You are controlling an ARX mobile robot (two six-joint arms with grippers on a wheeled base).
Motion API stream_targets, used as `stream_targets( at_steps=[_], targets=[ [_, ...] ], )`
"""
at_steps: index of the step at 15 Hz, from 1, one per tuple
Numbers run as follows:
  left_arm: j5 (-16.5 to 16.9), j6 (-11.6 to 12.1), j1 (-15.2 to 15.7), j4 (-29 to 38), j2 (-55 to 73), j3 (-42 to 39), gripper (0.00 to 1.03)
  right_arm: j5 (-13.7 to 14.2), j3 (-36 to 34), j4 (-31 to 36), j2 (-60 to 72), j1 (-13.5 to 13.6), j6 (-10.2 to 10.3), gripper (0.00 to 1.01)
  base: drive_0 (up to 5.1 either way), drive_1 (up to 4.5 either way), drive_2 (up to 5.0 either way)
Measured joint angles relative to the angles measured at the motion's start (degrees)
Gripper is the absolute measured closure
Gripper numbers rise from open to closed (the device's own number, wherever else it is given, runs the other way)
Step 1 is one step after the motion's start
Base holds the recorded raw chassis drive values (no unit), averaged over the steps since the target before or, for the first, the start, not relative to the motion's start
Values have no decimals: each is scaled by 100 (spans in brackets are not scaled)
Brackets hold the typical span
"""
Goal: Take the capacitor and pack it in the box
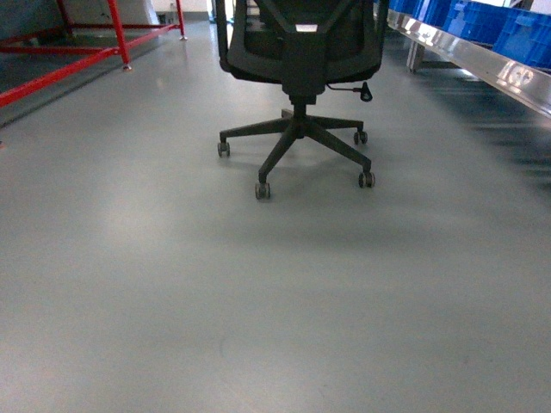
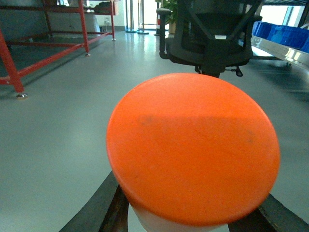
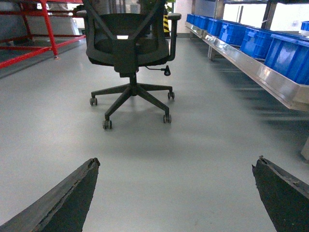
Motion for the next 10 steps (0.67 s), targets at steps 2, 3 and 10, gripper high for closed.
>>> stream_targets(
  at_steps=[2, 3, 10],
  targets=[
    [9, 2, 0, 0, 0, 0, 60, 4, 0, -20, 0, 0, 0, 3, -504, 241, 241],
    [-2, 2, 0, 11, 0, 0, 60, 2, 0, -11, 0, 0, 0, 3, -504, 241, 241],
    [-2, 0, 0, 2, 0, 0, 60, 2, 0, -17, 0, 0, 0, 3, -496, 249, 249]
  ],
)
